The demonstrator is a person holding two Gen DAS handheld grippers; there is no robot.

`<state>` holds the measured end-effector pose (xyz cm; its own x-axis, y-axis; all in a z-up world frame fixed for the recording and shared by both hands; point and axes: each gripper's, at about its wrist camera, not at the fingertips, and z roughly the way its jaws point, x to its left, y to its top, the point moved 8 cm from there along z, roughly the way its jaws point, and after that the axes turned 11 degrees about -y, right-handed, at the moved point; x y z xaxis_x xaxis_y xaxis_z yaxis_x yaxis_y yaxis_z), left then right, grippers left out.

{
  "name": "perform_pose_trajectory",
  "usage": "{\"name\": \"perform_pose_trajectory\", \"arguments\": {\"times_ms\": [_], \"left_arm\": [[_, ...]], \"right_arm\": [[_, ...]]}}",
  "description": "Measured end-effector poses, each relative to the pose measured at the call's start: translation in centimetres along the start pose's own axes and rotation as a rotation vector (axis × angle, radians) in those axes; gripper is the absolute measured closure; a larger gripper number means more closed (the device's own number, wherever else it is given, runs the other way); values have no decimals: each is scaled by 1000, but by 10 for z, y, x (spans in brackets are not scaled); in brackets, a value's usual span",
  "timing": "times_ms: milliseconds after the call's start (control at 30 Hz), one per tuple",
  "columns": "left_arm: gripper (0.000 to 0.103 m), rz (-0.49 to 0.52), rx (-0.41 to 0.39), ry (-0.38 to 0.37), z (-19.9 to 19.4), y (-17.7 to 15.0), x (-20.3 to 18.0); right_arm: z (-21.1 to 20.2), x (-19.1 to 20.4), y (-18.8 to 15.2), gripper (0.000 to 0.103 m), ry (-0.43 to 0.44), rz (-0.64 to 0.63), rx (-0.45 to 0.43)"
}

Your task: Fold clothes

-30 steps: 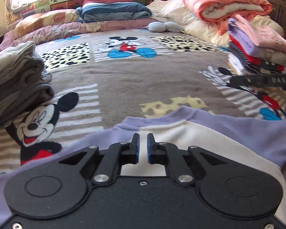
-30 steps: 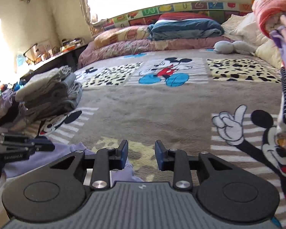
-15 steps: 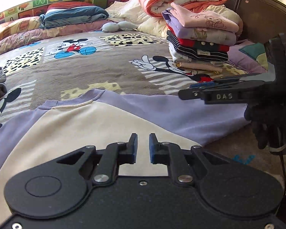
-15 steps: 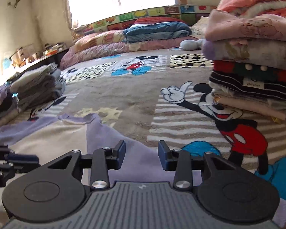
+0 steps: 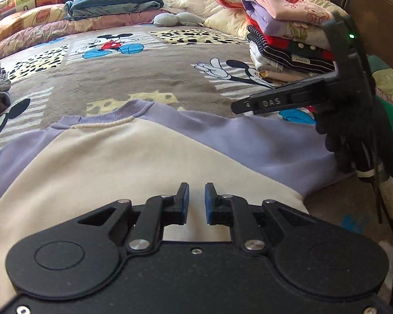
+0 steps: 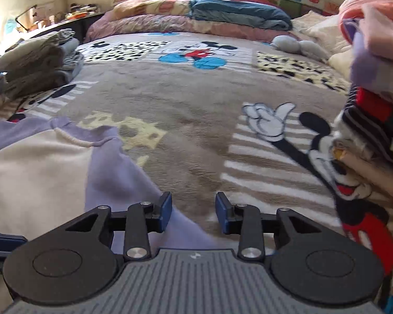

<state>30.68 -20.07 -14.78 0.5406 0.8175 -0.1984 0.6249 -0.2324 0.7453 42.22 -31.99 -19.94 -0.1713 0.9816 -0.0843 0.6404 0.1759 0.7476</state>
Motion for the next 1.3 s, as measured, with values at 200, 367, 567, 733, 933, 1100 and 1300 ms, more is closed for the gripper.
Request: {"name": "perform_pose_trajectory", "arguments": {"times_ms": [200,367,567,733,933,1100,1300], "left_arm": [[93,69,0,35,40,52,13],[93,49,64,98,84,76,42],[93,26,-14,85,48,81,51],[93,53,88,59,85,73,46],[93,-62,-35,13,72,94,61],[93,-79,-49,50,42,88,77],[90,-37,68,80,88,77,74]], "right_arm": [[-16,-16,3,65,53,52,-53],[-7,16,-4,66,93,-44,-30],[5,-3,-11,66,6,9,3],[5,-6,-13,66,11,27,-1],[2,-18,-11,66,-23,53,-13],[-13,-28,-6,65,-30,65,-56],[-19,0,-4,66,74,11,-74]]}}
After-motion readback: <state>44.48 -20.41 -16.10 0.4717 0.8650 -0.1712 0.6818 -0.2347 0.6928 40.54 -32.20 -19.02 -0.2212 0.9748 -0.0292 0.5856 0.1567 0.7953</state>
